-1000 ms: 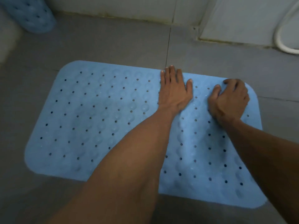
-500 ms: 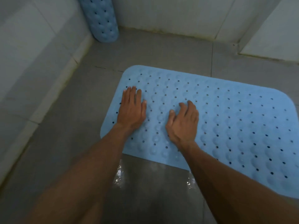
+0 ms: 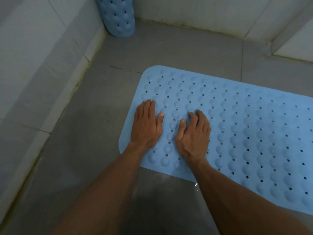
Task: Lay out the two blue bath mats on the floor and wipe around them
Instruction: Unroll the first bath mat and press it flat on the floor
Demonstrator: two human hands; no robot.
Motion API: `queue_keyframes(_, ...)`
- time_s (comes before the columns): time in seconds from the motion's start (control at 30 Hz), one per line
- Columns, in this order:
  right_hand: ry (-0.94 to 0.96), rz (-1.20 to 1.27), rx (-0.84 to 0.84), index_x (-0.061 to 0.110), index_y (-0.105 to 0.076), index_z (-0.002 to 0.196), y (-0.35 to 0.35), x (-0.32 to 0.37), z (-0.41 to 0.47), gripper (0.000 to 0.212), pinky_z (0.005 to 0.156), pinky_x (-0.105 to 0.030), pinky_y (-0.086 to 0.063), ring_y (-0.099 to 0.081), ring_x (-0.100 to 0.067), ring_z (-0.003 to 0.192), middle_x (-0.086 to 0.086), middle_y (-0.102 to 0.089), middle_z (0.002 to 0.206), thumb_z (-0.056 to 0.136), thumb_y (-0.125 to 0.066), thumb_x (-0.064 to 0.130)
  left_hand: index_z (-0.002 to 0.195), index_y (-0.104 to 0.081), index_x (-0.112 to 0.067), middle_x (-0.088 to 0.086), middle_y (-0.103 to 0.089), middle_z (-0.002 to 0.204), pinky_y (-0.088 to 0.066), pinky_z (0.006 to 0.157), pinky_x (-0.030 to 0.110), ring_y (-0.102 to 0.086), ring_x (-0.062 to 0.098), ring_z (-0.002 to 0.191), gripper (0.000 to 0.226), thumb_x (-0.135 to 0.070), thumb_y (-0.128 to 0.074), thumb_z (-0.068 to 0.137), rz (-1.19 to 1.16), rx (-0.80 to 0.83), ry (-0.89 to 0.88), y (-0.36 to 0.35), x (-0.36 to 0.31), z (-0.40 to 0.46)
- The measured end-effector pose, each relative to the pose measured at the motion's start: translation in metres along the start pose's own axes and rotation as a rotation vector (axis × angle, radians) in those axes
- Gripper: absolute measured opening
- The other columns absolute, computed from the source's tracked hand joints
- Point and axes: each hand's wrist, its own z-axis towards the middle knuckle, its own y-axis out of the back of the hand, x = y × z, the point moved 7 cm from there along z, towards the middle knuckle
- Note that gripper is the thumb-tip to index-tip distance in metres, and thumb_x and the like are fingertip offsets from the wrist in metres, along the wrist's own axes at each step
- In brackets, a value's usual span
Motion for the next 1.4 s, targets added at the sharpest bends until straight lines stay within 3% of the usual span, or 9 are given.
queue_keyframes(0.13, -0.027, -0.019, 0.015, 0.013, -0.048, 0.137, 0.001, 0.000, 0.001, 0.044, 0.119, -0.050, -0.029, -0.037, -0.029, 0.141, -0.011, -0.042, 0.151, 0.102, -0.043, 0.039, 0.150, -0.030, -0.001, 0.020, -0.030, 0.156, -0.020, 0.121, 0.045, -0.028, 0.035, 0.144, 0.064, -0.043, -0.028, 0.101, 0.072, 0.016, 0.011, 0.001, -0.004, 0.001)
queue_keyframes(0.27, -0.026, -0.043, 0.012, 0.011, -0.050, 0.136, -0.001, 0.001, 0.002, 0.046, 0.119, -0.050, -0.029, -0.037, -0.029, 0.142, -0.012, -0.043, 0.150, 0.100, -0.049, 0.039, 0.155, -0.013, -0.001, 0.021, -0.003, 0.163, -0.003, 0.123, 0.049, -0.002, 0.032, 0.152, 0.071, -0.044, -0.029, 0.101, 0.173, 0.069, -0.067, 0.000, -0.010, 0.006)
queue_keyframes(0.37, -0.024, -0.075, -0.001, 0.009, -0.052, 0.136, -0.001, 0.002, 0.005, 0.048, 0.119, -0.049, -0.028, -0.039, -0.031, 0.141, -0.015, -0.044, 0.149, 0.098, -0.053, 0.039, 0.156, -0.004, -0.003, 0.019, 0.007, 0.163, -0.002, 0.123, 0.051, 0.006, 0.030, 0.152, 0.073, -0.047, -0.022, 0.100, 0.218, 0.135, -0.089, -0.003, -0.014, 0.012)
queue_keyframes(0.57, -0.034, -0.098, 0.055, 0.010, -0.049, 0.139, -0.002, 0.004, 0.005, 0.052, 0.122, -0.048, -0.023, -0.034, -0.030, 0.145, -0.013, -0.042, 0.152, 0.098, -0.052, 0.041, 0.156, -0.005, -0.004, 0.016, 0.003, 0.164, -0.010, 0.122, 0.052, 0.004, 0.027, 0.152, 0.072, -0.046, -0.024, 0.101, 0.238, 0.220, -0.124, -0.015, -0.008, 0.010)
queue_keyframes(0.73, -0.006, -0.109, 0.131, 0.014, -0.039, 0.147, -0.007, 0.006, 0.005, 0.056, 0.127, -0.046, -0.009, -0.009, -0.023, 0.156, -0.008, -0.023, 0.165, 0.101, -0.040, 0.045, 0.156, -0.004, -0.005, 0.016, 0.002, 0.164, -0.006, 0.123, 0.051, 0.004, 0.027, 0.152, 0.072, -0.048, -0.021, 0.101, 0.244, 0.214, -0.132, -0.020, -0.005, 0.011)
queue_keyframes(0.97, 0.020, -0.152, 0.202, 0.014, 0.001, 0.161, -0.015, 0.004, 0.003, 0.071, 0.126, -0.044, 0.007, 0.017, -0.020, 0.155, -0.006, 0.010, 0.169, 0.103, -0.020, 0.049, 0.157, -0.001, -0.008, 0.015, 0.005, 0.164, 0.000, 0.123, 0.049, 0.006, 0.026, 0.152, 0.073, -0.051, -0.015, 0.099, 0.273, 0.194, -0.131, -0.022, -0.004, 0.009)
queue_keyframes(1.13, 0.066, -0.032, 0.400, 0.014, 0.004, 0.161, -0.008, -0.002, 0.010, 0.069, 0.124, -0.041, 0.014, 0.021, -0.020, 0.153, -0.007, 0.016, 0.168, 0.105, -0.021, 0.047, 0.155, -0.009, 0.001, 0.023, -0.002, 0.162, -0.001, 0.123, 0.050, -0.001, 0.035, 0.151, 0.078, -0.051, -0.010, 0.096, 0.299, 0.193, -0.152, -0.019, -0.010, 0.010)
queue_keyframes(1.27, 0.116, 0.033, 0.336, 0.017, -0.005, 0.162, 0.043, -0.055, 0.007, 0.062, 0.124, -0.040, 0.014, 0.016, -0.018, 0.154, -0.004, 0.009, 0.169, 0.107, -0.020, 0.042, 0.153, -0.014, 0.006, 0.028, -0.010, 0.160, -0.003, 0.123, 0.051, -0.009, 0.040, 0.150, 0.075, -0.045, -0.014, 0.097, 0.290, 0.132, -0.154, -0.016, -0.055, 0.004)
queue_keyframes(1.4, 0.025, -0.133, 0.204, 0.015, -0.001, 0.161, 0.100, -0.178, 0.006, 0.066, 0.125, -0.043, 0.011, 0.017, -0.019, 0.154, -0.005, 0.012, 0.169, 0.104, -0.014, 0.046, 0.153, -0.014, 0.004, 0.025, -0.008, 0.161, -0.002, 0.123, 0.047, -0.008, 0.036, 0.151, 0.073, -0.044, -0.017, 0.098, 0.171, 0.094, -0.222, -0.047, -0.163, -0.018)
